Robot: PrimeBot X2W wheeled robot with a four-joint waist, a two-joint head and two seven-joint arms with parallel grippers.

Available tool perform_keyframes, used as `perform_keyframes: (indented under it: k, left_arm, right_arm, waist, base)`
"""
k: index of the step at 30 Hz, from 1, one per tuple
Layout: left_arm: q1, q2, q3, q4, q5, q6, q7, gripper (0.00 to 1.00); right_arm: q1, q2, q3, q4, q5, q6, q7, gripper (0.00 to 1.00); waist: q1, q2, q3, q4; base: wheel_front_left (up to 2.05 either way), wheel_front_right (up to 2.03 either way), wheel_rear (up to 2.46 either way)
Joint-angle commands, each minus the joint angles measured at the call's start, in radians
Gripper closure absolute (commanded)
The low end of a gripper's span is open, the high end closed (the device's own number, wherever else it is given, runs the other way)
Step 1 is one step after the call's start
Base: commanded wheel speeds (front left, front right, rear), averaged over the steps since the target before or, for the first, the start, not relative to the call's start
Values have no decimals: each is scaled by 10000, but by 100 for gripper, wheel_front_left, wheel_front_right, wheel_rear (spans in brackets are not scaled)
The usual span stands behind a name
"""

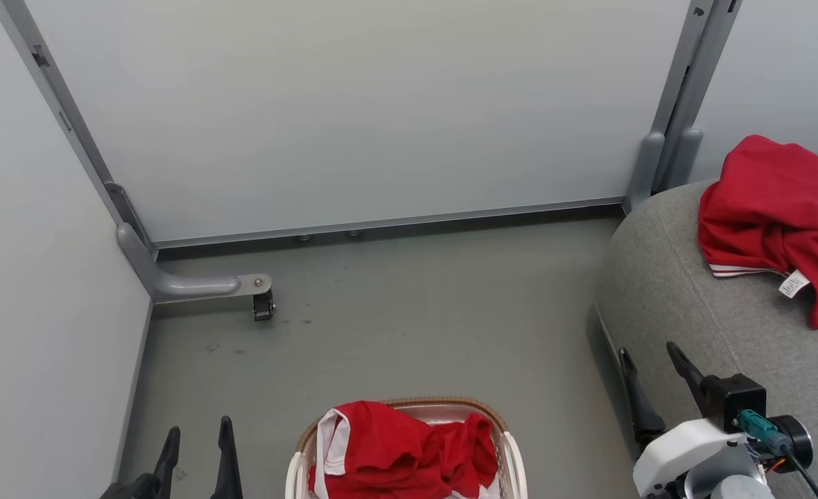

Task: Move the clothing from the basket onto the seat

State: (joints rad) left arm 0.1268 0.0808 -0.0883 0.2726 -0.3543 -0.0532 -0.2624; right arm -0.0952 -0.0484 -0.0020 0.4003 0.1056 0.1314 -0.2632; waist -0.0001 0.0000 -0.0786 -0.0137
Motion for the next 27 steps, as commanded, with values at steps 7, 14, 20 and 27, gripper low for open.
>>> perform_keyframes:
  k: [7,14,20,27]
  left_arm:
    - [-82,-79,85,120,217,-185,-36,0]
    - [-170,-128,140,165,334,-258,-36,0]
    - [-207,-156,154,136,411,-308,-36,0]
    - [-545,-123,-133,195,736,-373,-36,0]
  right_arm:
    - [28,-39,69,-8,179,-14,-24,0]
    - [26,-39,157,-36,261,-14,-24,0]
    - [26,-39,220,-90,319,-14,-24,0]
    - [-165,-39,149,-274,322,-14,-24,0]
  waist:
    - [1,0,4,-30]
    - [1,0,5,-43]
    - [1,0,16,-70]
    - [1,0,248,-169]
  base:
    - [0,0,0]
    - [0,0,0]
    - [0,0,0]
    - [0,0,0]
